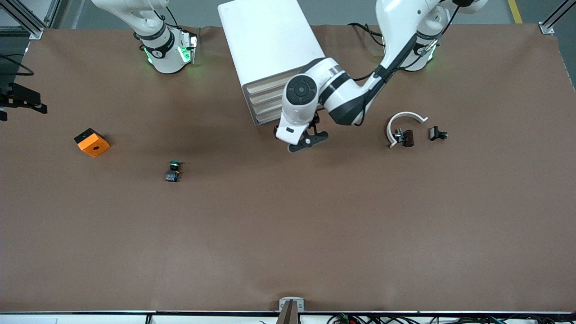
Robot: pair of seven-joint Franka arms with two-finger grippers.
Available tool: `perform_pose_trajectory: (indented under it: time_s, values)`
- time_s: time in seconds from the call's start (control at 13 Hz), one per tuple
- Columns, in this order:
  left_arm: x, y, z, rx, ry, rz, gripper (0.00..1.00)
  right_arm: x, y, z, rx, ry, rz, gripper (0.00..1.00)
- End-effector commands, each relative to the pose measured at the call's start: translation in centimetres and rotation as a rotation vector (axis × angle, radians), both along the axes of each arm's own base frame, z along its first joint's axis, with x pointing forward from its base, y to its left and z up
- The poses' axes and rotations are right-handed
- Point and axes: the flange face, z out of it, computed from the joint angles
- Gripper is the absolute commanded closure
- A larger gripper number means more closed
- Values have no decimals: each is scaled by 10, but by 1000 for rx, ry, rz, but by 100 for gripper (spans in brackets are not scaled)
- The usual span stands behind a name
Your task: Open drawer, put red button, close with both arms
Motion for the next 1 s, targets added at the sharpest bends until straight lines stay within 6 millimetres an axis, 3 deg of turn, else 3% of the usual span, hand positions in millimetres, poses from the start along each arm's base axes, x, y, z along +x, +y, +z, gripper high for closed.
perform_pose_trajectory:
  time_s: [0.0,0.23,0.39,0.46,0.54,0.77,0.93]
  values:
    - [28,35,11,-9,-22,-44,0,-8,3,0,-24,1,10,0]
    - [63,76,27,-35,-50,-63,0,-8,8,3,-24,-8,19,0]
    - [87,112,38,-42,-65,-77,0,-8,23,9,-28,-15,30,0]
    - [99,143,46,-21,-38,-98,0,-13,39,19,-35,-19,33,0]
    - [110,169,56,-13,-28,-112,0,-18,43,24,-48,-29,38,0]
    - [137,245,90,-18,-64,-138,0,-18,43,24,-55,-25,33,0]
    - [150,302,117,-21,-91,-193,0,-24,29,34,-46,-46,17,0]
